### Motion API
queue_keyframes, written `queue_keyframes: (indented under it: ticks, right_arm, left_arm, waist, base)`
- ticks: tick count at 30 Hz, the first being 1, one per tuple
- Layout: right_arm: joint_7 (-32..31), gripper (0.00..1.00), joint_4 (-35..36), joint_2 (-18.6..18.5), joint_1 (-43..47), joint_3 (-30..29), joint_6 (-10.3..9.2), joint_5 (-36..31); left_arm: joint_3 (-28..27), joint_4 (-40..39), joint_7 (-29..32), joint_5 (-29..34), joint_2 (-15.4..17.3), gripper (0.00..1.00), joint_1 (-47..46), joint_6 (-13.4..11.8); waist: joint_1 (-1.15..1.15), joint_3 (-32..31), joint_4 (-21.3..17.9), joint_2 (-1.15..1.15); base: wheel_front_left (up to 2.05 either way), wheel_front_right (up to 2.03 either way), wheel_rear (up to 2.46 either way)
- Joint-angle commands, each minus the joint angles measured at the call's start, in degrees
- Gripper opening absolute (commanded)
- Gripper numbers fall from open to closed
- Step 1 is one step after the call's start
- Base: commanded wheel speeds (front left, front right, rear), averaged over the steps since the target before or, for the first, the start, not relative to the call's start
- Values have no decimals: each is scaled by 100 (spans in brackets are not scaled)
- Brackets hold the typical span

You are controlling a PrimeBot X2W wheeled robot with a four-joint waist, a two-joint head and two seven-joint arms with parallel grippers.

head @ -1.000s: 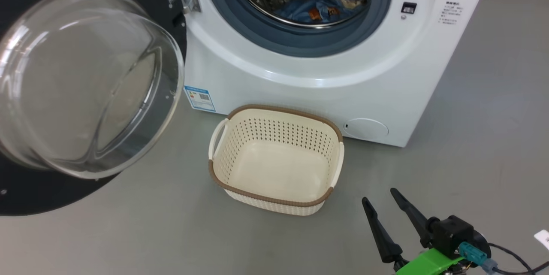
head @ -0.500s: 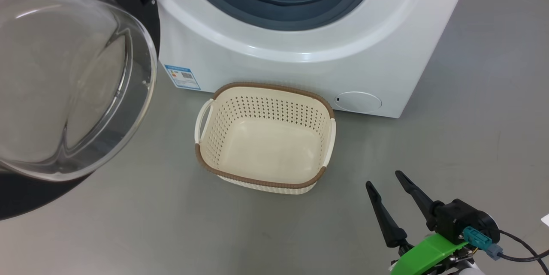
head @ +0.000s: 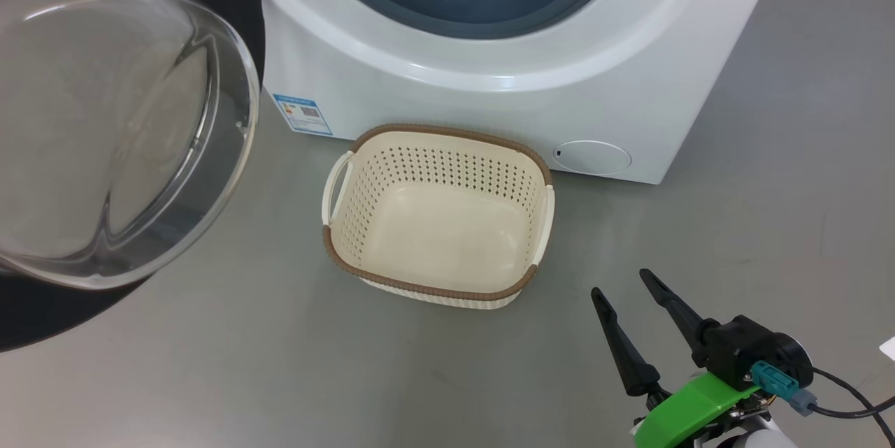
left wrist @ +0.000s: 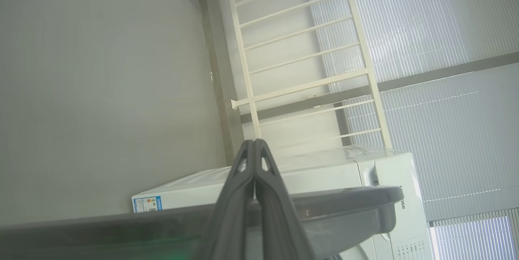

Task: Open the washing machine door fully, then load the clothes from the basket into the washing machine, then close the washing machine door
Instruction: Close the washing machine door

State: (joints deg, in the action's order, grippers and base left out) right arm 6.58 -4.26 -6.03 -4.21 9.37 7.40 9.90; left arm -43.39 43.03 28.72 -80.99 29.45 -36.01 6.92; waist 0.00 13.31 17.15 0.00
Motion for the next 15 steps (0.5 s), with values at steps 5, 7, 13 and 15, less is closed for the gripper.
queue_keyframes:
  ticks: [5,7,13,15]
  right_arm:
    - [-19,100,181,-27,-135,179,9,-61]
    - [-18,100,189,-19,-124,187,9,-65]
    - [6,100,160,-2,-102,193,9,-54]
    - [23,100,135,6,-92,195,9,-43]
  left_arm:
    - [49,-191,-1,75,370,0,231,56]
    - [93,-187,13,101,370,0,249,56]
    - [265,-163,203,169,388,0,308,56]
    - [294,-157,308,163,402,0,352,57]
  waist:
    - [0,-26,-64,0]
    - [0,-30,-82,0]
    - [0,-64,-101,0]
    - [0,-89,-100,0]
  base:
    - [0,0,0]
    - [0,0,0]
    - [0,0,0]
    - [0,0,0]
